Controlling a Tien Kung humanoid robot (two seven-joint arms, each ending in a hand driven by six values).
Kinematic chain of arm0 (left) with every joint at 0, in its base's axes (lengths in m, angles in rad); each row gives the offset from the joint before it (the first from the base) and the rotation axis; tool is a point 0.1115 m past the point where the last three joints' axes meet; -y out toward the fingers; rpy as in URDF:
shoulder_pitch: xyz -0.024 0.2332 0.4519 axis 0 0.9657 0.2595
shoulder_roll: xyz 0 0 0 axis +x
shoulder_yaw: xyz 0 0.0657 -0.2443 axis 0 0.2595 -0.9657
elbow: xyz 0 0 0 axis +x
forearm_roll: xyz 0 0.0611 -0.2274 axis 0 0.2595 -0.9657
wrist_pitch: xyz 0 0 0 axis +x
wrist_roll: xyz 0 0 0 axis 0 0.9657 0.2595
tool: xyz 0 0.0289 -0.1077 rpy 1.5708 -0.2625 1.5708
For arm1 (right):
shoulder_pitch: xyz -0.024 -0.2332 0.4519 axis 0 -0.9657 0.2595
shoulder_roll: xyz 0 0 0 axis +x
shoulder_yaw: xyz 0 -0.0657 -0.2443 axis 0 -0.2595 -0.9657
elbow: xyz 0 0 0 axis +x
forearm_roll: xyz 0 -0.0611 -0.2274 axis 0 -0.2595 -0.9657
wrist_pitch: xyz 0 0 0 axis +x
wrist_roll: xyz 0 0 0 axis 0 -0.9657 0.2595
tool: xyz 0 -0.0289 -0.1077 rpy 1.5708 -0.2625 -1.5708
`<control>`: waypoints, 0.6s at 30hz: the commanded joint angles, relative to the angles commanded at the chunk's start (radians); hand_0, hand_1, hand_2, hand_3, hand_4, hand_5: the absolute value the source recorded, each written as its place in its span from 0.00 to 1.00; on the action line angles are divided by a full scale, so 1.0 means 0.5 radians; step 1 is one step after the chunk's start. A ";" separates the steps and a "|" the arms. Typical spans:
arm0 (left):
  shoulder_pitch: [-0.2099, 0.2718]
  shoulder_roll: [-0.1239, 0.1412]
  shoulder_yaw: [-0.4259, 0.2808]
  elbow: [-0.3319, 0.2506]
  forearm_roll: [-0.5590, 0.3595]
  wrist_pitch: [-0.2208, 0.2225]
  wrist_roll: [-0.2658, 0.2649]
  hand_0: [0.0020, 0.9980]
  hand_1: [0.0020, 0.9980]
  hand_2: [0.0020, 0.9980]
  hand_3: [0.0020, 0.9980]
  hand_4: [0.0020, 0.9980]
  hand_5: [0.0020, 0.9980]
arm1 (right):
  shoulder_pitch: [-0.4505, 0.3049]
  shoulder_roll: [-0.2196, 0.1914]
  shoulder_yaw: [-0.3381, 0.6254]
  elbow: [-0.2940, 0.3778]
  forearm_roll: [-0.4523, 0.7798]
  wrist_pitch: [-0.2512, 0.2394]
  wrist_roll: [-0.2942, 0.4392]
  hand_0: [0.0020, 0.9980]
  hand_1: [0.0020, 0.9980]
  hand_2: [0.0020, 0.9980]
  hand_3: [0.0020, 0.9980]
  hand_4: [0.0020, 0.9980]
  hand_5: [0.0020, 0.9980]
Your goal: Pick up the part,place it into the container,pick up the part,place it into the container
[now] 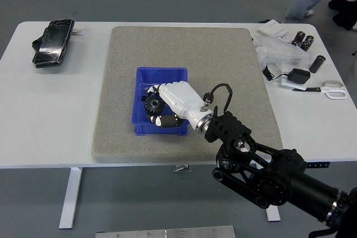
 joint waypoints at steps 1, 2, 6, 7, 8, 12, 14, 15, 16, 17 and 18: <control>0.000 0.000 -0.002 0.000 0.003 0.000 0.001 0.68 0.67 0.65 0.66 0.72 0.22 | 0.003 0.005 -0.008 -0.004 0.003 0.008 0.000 0.73 0.70 0.70 0.68 0.48 0.21; -0.001 0.000 -0.003 0.000 0.005 0.000 0.001 0.68 0.67 0.65 0.66 0.72 0.22 | 0.005 0.008 -0.014 -0.007 0.004 0.012 0.001 0.73 0.70 0.70 0.68 0.48 0.21; -0.005 0.000 -0.009 0.000 0.014 -0.001 0.002 0.68 0.67 0.65 0.66 0.72 0.21 | 0.008 0.022 -0.021 -0.020 0.009 0.018 0.006 0.87 0.81 0.82 0.79 0.76 0.35; -0.005 0.000 -0.009 0.000 0.015 -0.001 0.002 0.68 0.67 0.65 0.66 0.72 0.21 | 0.008 0.024 -0.020 -0.023 0.010 0.019 0.007 0.87 0.81 0.82 0.79 0.76 0.35; -0.006 0.000 -0.010 0.000 0.016 -0.001 0.002 0.68 0.67 0.65 0.66 0.72 0.21 | 0.009 0.025 -0.016 -0.028 0.012 0.020 0.007 0.87 0.81 0.82 0.79 0.76 0.35; -0.009 0.001 -0.009 0.000 0.018 -0.002 0.003 0.67 0.67 0.65 0.66 0.72 0.21 | 0.012 0.032 0.005 -0.049 0.016 0.011 0.012 0.89 0.82 0.83 0.81 0.82 0.38; -0.009 0.001 -0.008 0.000 0.018 -0.003 0.004 0.67 0.67 0.65 0.66 0.72 0.21 | 0.014 0.037 0.018 -0.061 0.017 0.002 0.014 0.89 0.82 0.83 0.81 0.82 0.38; -0.010 0.001 -0.009 0.000 0.019 -0.002 0.004 0.67 0.67 0.65 0.66 0.72 0.21 | 0.014 0.040 0.028 -0.070 0.017 -0.006 0.016 0.89 0.82 0.83 0.81 0.82 0.38; -0.010 0.001 -0.008 0.000 0.019 -0.002 0.003 0.67 0.67 0.65 0.66 0.72 0.21 | 0.014 0.042 0.036 -0.077 0.017 -0.011 0.017 0.89 0.82 0.83 0.81 0.82 0.38; -0.011 0.001 -0.008 0.000 0.018 -0.002 0.003 0.67 0.67 0.65 0.66 0.72 0.21 | 0.014 0.043 0.043 -0.082 0.017 -0.014 0.018 0.89 0.82 0.83 0.81 0.82 0.38; -0.011 0.001 -0.007 0.000 0.018 -0.002 0.003 0.67 0.67 0.65 0.65 0.72 0.21 | 0.014 0.043 0.049 -0.086 0.017 -0.018 0.019 0.88 0.81 0.82 0.81 0.82 0.38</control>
